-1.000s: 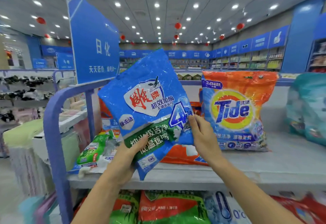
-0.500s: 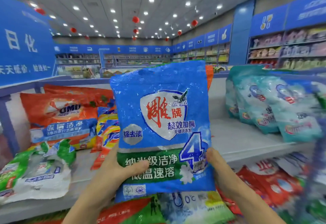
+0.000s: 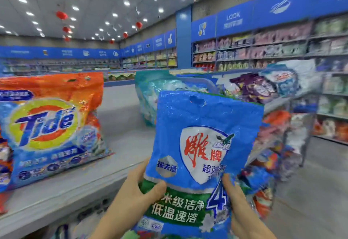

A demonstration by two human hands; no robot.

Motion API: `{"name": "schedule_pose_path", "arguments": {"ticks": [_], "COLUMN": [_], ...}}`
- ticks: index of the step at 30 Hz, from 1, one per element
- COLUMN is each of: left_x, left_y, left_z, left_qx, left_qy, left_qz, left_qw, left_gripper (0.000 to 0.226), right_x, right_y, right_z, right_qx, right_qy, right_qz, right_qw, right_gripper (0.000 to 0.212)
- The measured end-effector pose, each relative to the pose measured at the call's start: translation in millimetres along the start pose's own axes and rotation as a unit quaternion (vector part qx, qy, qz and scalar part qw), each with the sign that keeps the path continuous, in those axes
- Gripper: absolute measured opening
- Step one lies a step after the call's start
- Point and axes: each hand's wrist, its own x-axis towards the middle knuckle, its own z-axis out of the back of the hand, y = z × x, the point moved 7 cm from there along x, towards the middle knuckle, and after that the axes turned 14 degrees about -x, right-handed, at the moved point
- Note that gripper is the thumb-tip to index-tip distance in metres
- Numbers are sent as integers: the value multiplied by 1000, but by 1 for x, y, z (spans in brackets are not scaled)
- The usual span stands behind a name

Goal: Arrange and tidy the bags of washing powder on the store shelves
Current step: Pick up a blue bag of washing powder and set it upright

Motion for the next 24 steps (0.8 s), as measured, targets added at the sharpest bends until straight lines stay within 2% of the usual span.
{"name": "schedule_pose_path", "arguments": {"ticks": [1, 3, 5, 9, 14, 17, 19, 21, 24], "left_x": [9, 26, 43, 75, 120, 155, 180, 207, 256], "left_y": [9, 24, 38, 59, 84, 103, 116, 129, 150], "left_z": [-22, -66, -111, -191, -259, -288, -308, -324, -343], "left_qx": [-1, 0, -7, -76, -112, -139, -166, -182, -203], "left_qy": [-4, -10, -1, 8, 15, 9, 3, -10, -45], "left_qz": [-6, -21, -31, 0, 21, 37, 44, 45, 58], "left_qw": [1000, 1000, 1000, 997, 993, 990, 985, 982, 976], "left_gripper": [38, 35, 42, 32, 53, 56, 48, 40, 47], "right_x": [8, 24, 37, 63, 104, 136, 163, 196, 253], "right_y": [4, 15, 30, 49, 82, 104, 119, 134, 156], "right_z": [26, 78, 125, 199, 259, 280, 293, 305, 321], "right_qx": [1, -9, -34, -54, -114, -148, -182, -216, -256], "right_qy": [5, -4, -24, -52, -80, -70, -68, -65, -63], "right_qz": [6, 15, 18, 4, 38, 60, 86, 113, 147], "right_qw": [1000, 1000, 999, 997, 990, 985, 977, 968, 953], "right_gripper": [66, 54, 58, 64, 85, 86, 75, 53, 29]}}
